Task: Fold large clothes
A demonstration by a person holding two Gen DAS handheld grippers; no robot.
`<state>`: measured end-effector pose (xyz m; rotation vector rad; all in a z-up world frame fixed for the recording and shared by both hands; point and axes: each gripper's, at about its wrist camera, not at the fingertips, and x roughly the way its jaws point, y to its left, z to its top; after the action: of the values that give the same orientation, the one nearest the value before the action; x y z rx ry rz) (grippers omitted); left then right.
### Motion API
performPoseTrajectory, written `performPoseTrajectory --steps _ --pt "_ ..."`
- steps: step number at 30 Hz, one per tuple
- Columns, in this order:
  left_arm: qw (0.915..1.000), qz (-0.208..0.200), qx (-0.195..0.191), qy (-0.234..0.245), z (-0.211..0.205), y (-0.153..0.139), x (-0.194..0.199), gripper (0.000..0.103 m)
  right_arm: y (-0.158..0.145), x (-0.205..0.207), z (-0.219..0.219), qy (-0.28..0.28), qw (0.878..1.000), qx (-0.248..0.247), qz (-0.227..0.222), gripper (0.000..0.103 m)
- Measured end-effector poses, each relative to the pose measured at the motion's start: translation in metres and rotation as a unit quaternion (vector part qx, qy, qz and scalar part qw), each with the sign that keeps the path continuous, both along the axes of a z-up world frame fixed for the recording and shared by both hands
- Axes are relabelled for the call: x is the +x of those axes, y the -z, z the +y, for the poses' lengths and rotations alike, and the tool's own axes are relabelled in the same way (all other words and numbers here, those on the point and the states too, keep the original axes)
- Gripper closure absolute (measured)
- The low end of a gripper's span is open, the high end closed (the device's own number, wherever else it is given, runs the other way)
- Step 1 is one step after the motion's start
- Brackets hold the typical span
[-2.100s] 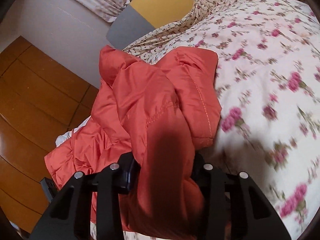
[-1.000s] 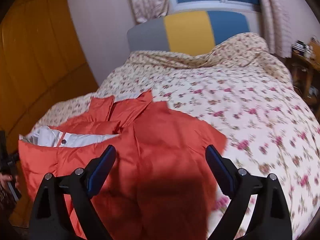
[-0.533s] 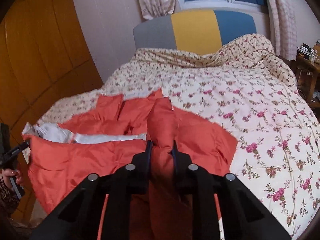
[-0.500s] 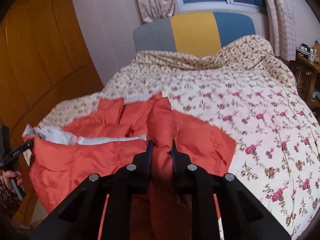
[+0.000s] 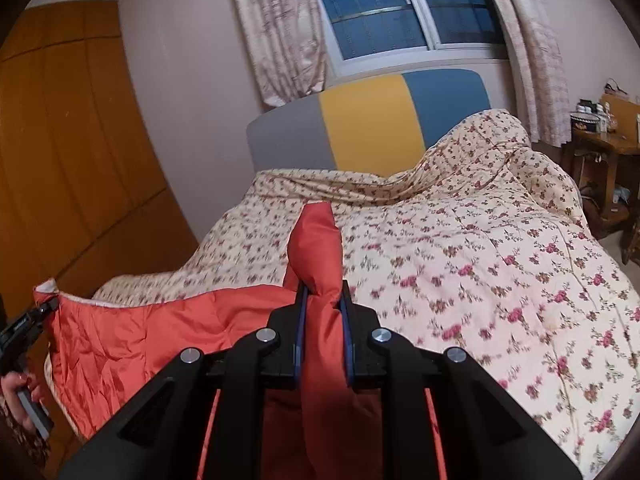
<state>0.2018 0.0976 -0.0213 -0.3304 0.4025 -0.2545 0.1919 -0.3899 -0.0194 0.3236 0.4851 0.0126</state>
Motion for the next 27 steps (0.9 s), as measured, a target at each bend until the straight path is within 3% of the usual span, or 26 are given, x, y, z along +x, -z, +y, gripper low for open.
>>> performPoseTrajectory --steps 3,7,12,20,27 --pt "0.9995 0.0 0.006 -0.03 -0.007 0.003 0.023 0.081 0.007 0.022 -0.006 0.026 1.0 -0.001 0.002 0.09" --pt "0.9981 0.036 -0.004 -0.05 -0.011 0.023 0.061 0.081 0.031 0.052 -0.016 0.044 0.999 0.016 0.026 0.09" --pt "0.9958 0.049 0.022 -0.075 -0.023 0.049 0.09 0.081 0.067 0.081 -0.007 0.062 0.996 -0.036 0.057 0.09" --pt "0.9899 0.058 0.077 -0.104 -0.044 0.08 0.126 0.081 0.108 0.123 -0.013 0.087 0.99 -0.046 0.102 0.089" --pt "0.985 0.107 0.092 -0.1 -0.048 0.112 0.156 0.081 0.15 0.148 -0.031 0.103 0.982 -0.007 0.159 0.084"
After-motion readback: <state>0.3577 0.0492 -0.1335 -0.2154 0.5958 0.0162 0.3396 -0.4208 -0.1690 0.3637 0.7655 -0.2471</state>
